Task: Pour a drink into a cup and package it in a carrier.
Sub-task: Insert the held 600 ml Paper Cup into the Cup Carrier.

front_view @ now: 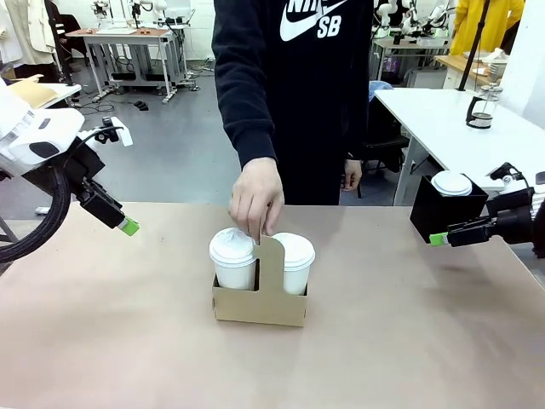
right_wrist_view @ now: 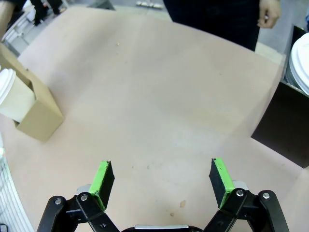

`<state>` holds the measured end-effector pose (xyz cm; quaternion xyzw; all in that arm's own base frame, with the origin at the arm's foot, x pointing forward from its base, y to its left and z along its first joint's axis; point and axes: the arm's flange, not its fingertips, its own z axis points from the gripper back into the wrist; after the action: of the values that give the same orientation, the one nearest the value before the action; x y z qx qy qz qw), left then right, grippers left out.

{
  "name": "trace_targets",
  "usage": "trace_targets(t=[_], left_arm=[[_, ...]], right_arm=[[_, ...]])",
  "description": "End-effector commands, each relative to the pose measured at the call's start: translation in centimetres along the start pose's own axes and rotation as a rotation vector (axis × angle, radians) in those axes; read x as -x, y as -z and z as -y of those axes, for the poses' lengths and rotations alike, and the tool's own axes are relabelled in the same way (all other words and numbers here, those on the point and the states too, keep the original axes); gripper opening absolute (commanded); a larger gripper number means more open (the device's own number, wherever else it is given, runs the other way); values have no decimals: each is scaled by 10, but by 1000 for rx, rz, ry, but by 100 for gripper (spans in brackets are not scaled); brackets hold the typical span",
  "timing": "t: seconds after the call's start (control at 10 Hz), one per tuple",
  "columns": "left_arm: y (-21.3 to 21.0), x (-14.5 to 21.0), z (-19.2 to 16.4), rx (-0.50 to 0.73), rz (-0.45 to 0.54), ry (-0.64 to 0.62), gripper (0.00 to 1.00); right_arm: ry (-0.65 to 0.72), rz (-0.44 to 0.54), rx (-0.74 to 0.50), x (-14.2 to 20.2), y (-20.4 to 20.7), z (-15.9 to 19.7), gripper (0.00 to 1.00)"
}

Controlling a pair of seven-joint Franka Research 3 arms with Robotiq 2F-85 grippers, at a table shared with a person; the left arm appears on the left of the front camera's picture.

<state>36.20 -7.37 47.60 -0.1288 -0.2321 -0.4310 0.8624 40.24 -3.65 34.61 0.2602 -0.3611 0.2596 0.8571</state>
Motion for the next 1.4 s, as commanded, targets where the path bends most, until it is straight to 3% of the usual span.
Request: trace_targets(t=[0.0,1.3], left_arm=[[0,-1,1,-4,11,-11,100],[0,-1,1,-4,11,-11,100]], right_arm=[[2,1,-8,0,-1,1,100],[2,1,-8,0,-1,1,100]])
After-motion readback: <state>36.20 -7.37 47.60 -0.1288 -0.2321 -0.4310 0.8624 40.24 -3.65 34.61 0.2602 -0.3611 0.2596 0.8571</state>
